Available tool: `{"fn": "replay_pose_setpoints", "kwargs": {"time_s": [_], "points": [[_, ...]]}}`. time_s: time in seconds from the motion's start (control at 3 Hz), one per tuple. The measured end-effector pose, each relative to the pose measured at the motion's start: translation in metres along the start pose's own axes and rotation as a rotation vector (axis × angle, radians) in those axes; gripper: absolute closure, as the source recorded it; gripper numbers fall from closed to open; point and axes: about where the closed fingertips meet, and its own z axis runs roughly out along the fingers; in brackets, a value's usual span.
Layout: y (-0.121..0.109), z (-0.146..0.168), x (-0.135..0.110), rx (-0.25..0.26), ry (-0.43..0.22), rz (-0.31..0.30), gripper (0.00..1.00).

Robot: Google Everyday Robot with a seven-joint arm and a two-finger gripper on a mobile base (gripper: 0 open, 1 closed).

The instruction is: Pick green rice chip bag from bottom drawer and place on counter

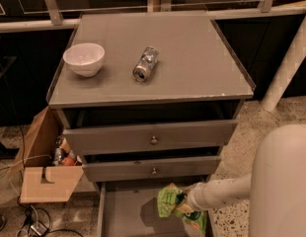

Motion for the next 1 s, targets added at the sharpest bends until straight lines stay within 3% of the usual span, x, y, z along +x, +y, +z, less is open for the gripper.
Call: {"fn": "replay_pose_setpoints", "kwargs": {"time_s": [0.33, 0.67, 1.0], "points": [[-0.009, -0.065, 0.003, 0.096, 0.030, -0.013, 1.00], [-0.014, -0.070, 0.004, 0.097, 0.028, -0.007, 1.00], [-0.022, -0.103, 0.010, 0.124, 0.047, -0.006, 1.00]]}}
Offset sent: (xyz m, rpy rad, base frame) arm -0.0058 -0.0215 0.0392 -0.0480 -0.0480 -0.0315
